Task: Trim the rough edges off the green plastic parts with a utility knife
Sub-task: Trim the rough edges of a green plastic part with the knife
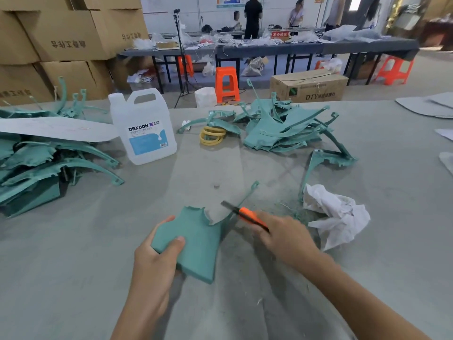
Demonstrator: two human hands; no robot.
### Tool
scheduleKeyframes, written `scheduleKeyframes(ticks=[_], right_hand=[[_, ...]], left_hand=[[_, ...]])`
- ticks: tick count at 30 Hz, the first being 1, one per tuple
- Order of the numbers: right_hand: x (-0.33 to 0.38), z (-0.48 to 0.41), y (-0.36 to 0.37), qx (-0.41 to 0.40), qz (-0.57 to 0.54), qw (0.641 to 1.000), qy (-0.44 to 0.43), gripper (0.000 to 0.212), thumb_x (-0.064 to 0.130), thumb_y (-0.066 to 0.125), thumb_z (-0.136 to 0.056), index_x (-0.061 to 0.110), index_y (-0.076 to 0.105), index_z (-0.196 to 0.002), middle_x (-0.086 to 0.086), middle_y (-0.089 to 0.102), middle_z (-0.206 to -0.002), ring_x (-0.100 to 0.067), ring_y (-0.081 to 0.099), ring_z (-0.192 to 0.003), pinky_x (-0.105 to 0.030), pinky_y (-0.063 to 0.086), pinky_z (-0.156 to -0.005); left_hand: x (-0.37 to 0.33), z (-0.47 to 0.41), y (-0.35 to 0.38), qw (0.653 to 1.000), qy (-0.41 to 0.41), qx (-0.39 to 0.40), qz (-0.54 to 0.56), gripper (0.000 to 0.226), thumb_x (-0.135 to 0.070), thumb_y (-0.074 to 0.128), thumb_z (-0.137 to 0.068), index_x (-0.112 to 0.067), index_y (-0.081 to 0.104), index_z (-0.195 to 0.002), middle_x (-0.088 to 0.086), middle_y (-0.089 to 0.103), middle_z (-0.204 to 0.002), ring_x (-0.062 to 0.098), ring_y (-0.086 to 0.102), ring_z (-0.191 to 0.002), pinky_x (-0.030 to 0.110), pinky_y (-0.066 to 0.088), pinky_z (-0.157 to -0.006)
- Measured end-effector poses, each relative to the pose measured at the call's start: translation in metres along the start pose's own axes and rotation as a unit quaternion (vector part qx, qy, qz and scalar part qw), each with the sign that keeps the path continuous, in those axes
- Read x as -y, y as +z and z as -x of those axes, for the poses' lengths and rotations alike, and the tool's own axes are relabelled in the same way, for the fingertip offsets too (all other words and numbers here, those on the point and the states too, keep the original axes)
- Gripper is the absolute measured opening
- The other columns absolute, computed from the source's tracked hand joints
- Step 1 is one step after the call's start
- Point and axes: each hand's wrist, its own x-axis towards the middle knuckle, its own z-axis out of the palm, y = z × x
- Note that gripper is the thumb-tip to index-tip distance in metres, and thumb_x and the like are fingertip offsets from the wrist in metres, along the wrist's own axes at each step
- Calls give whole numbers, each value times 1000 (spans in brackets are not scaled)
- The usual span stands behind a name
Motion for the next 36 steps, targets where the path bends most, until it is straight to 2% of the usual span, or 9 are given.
scheduleKeyframes(ticks=[5,10,12,17,22,25,28,32,36], right_hand=[[-24,-24,-20,-71,83,993,32,36,52,38,-105,35,45,-135,0,71,-100,-27,68,-88,-35,45,-66],[-5,3,-2,-25,-23,996,-76,33,61,42,-99,47,44,-128,10,68,-87,-22,67,-79,-33,38,-61],[-11,1,-5,-3,-25,998,-51,31,60,44,-100,51,44,-129,11,67,-88,-22,68,-82,-32,39,-62],[-20,-11,-20,-51,-10,997,56,31,52,42,-104,37,50,-130,-2,70,-95,-30,66,-86,-39,52,-72],[31,21,-6,7,-145,989,-3,23,48,42,-103,46,48,-126,11,61,-74,-6,56,-64,-25,44,-59],[49,33,4,58,-142,988,-9,20,44,38,-106,34,52,-115,8,58,-79,-17,54,-71,-35,39,-63],[58,37,7,67,-155,986,2,17,43,36,-107,32,49,-103,9,53,-75,-15,50,-69,-29,35,-58],[57,34,7,65,-101,993,23,28,43,33,-108,25,52,-120,-1,66,-95,-29,60,-88,-37,35,-68],[56,36,8,59,-101,993,19,27,44,34,-108,26,50,-123,-3,69,-100,-29,61,-88,-37,35,-69]], left_hand=[[1,2,2,1000,13,-1,-20,39,1,62,-93,-32,69,-115,1,78,-95,15,73,-77,31,57,-59],[6,4,-2,1000,1,-26,1,37,2,62,-93,-28,70,-113,3,77,-91,14,72,-71,31,57,-55],[7,4,-4,1000,-1,-27,4,37,1,63,-93,-28,70,-115,3,77,-92,14,71,-71,33,56,-59],[15,6,2,999,10,-33,8,37,-2,63,-93,-30,69,-116,0,77,-96,12,73,-78,29,58,-58],[28,15,18,996,50,-74,-23,41,-12,70,-87,-44,68,-113,-9,76,-105,17,72,-100,48,57,-91],[29,19,24,993,67,-85,-41,44,-11,69,-90,-48,66,-114,-12,75,-108,11,71,-101,44,56,-92],[29,22,27,991,73,-95,-52,44,-12,68,-91,-47,64,-118,-12,73,-112,10,69,-104,38,55,-91],[28,27,30,991,76,-101,-51,42,-27,67,-83,-45,63,-121,-10,72,-116,10,68,-107,40,55,-94],[28,28,30,988,83,-107,-69,41,-12,67,-92,-38,63,-124,-9,71,-120,11,67,-111,46,52,-100]])
